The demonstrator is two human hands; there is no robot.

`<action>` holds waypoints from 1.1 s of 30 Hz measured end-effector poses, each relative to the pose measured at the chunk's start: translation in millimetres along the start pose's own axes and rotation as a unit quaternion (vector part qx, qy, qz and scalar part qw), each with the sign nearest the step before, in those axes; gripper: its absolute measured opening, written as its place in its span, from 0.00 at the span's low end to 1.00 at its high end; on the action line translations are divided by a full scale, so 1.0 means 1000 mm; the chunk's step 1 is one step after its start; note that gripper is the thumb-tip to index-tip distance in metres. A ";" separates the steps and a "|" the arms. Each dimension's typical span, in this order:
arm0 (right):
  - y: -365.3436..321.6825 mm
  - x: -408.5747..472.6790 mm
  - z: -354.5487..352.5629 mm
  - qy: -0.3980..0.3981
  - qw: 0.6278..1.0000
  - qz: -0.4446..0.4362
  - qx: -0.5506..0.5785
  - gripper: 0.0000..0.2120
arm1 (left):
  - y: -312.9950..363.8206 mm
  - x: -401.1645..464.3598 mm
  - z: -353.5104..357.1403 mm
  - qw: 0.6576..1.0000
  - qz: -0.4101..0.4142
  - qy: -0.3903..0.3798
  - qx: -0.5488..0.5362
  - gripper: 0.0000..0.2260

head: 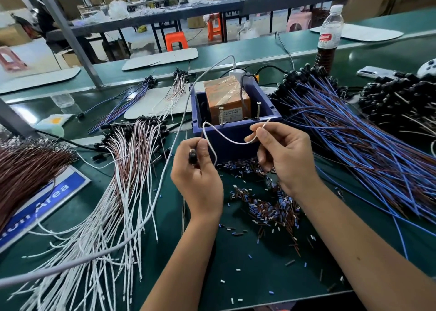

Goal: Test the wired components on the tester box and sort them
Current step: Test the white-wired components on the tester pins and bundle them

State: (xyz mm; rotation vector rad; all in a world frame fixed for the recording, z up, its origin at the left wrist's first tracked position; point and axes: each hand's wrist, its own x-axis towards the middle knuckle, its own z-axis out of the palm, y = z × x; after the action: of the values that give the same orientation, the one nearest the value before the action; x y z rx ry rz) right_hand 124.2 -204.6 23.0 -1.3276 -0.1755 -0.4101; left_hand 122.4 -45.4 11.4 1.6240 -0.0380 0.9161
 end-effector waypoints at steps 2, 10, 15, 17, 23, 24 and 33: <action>0.001 0.001 -0.001 0.029 1.000 -0.010 0.001 0.06 | 0.001 0.002 -0.002 1.000 -0.010 0.022 0.004 0.07; -0.007 0.012 -0.021 0.238 0.967 -0.067 -0.066 0.07 | 0.003 0.013 -0.008 0.998 -0.009 0.056 0.038 0.05; -0.005 0.002 -0.001 0.191 0.913 -0.171 -0.317 0.06 | 0.009 0.012 0.004 0.999 0.048 -0.001 0.014 0.04; -0.007 0.002 0.005 0.192 0.893 -0.207 -0.350 0.06 | 0.010 0.011 0.010 0.999 0.048 -0.007 0.008 0.04; -0.007 0.005 0.012 0.189 0.874 -0.231 -0.384 0.09 | 0.011 0.012 0.016 0.999 0.033 -0.008 -0.007 0.03; -0.007 0.005 0.013 0.191 0.874 -0.228 -0.384 0.09 | 0.011 0.012 0.016 0.999 0.031 -0.012 -0.009 0.03; -0.008 0.008 0.027 0.213 0.871 -0.195 -0.397 0.11 | 0.008 0.011 0.016 0.999 0.034 -0.031 -0.025 0.04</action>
State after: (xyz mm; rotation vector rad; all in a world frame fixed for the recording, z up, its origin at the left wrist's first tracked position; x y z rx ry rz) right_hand 131.2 -181.7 39.1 -1.9692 0.1211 -1.2020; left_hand 134.7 -56.2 24.8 1.6129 -0.1579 0.9097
